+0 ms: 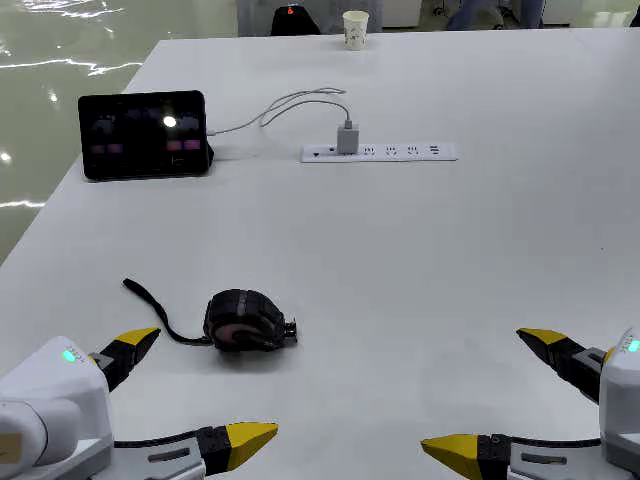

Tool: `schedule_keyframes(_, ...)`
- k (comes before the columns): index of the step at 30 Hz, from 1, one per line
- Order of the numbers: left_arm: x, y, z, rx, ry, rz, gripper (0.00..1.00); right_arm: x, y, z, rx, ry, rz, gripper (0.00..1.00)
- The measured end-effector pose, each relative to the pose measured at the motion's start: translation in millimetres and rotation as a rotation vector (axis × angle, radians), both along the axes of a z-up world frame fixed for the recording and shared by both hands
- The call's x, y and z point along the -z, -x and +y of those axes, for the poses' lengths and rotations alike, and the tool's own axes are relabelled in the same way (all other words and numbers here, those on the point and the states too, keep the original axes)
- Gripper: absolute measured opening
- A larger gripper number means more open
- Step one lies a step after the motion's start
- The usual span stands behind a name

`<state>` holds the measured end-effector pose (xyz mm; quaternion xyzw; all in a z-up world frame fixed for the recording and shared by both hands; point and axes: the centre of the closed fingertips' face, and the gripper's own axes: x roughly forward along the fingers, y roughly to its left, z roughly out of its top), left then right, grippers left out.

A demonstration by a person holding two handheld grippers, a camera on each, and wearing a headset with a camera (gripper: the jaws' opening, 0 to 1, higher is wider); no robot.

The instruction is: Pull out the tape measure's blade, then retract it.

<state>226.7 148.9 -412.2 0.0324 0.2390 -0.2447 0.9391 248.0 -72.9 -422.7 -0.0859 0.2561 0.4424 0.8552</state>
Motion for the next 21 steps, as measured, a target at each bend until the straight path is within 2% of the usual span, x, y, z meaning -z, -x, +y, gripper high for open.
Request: schedule_keyframes(21,-0.3,0.1,-1.7,0.016,-0.002,0.001,0.99,0.3,1.4,0.3,-0.017,0.005,-0.008,0.99)
